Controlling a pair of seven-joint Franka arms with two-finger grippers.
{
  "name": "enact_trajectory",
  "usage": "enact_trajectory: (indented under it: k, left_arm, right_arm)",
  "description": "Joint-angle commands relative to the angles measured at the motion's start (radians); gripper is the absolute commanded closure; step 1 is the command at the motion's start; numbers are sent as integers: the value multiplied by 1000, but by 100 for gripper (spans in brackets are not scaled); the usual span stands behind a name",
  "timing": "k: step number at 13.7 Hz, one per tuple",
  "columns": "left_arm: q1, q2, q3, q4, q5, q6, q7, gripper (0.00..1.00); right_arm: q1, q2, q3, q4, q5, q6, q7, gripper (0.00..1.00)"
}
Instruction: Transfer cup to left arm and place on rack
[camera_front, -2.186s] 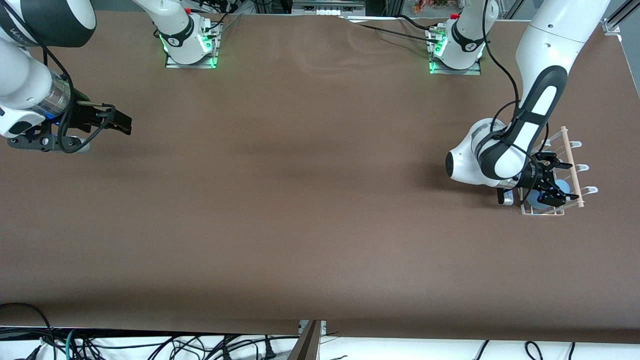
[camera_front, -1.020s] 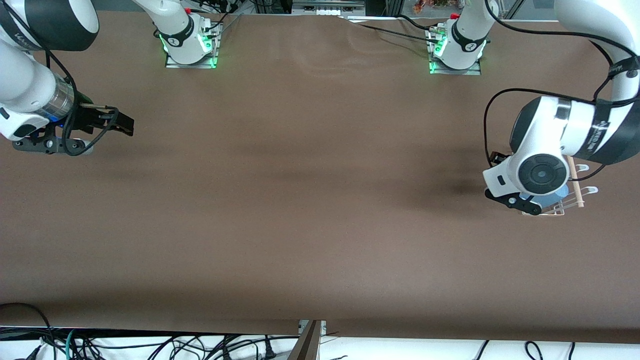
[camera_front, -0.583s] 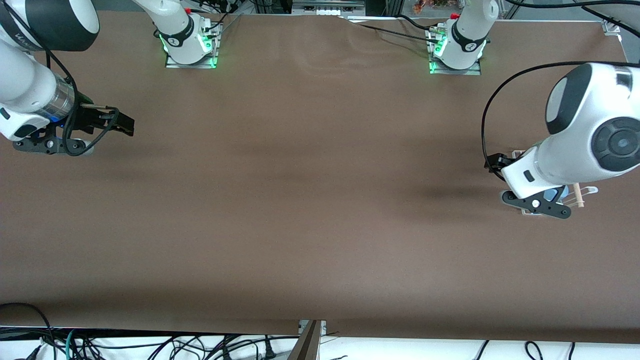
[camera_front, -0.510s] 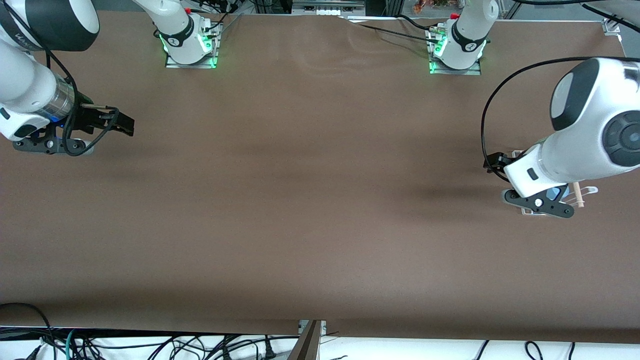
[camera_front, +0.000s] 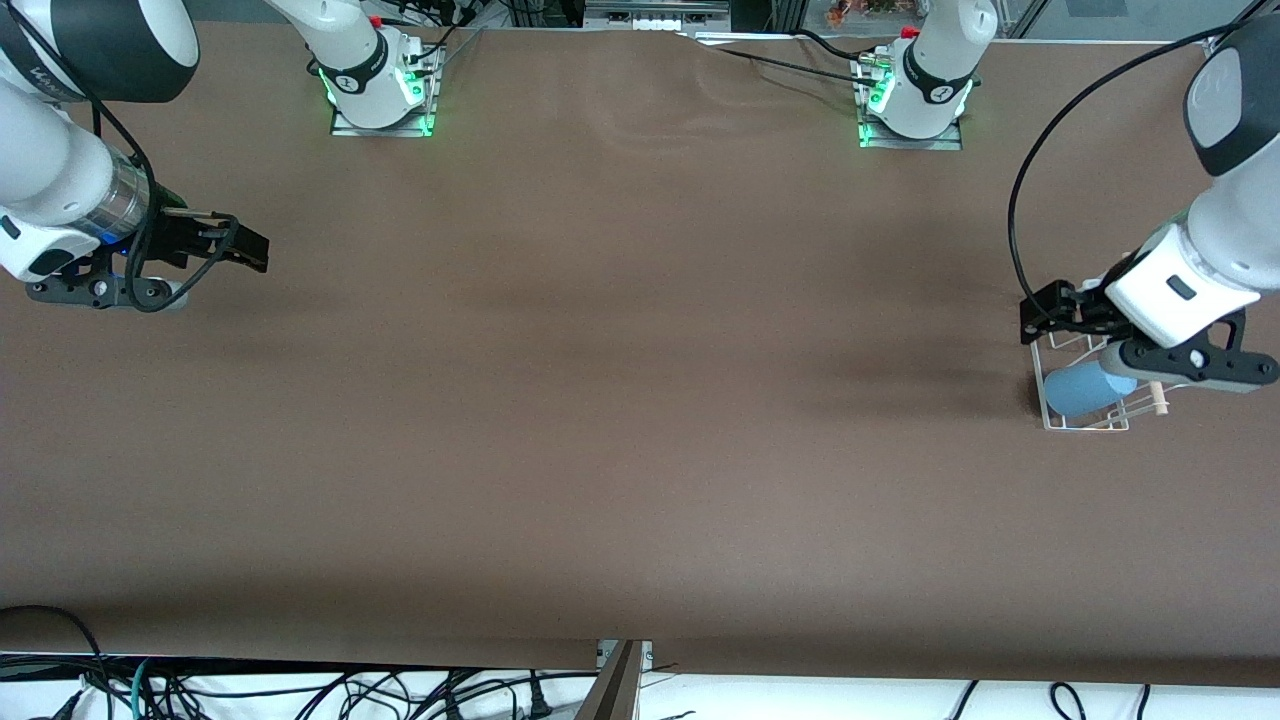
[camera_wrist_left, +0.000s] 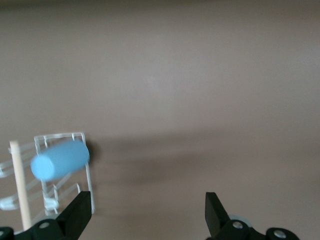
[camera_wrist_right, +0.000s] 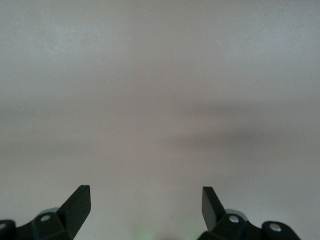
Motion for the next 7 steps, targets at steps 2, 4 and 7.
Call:
enact_trajectory:
  k: [2, 4, 7]
  left_arm:
    - [74, -159, -87, -195, 42, 54, -41, 0]
    - [73, -167, -95, -203, 56, 65, -39, 0]
    - [71, -167, -93, -200, 48, 67, -42, 0]
  right_arm:
    - [2, -1, 3, 11, -6, -13, 5, 1]
    - [2, -1, 3, 11, -6, -13, 5, 1]
    - [2, -1, 3, 11, -6, -13, 5, 1]
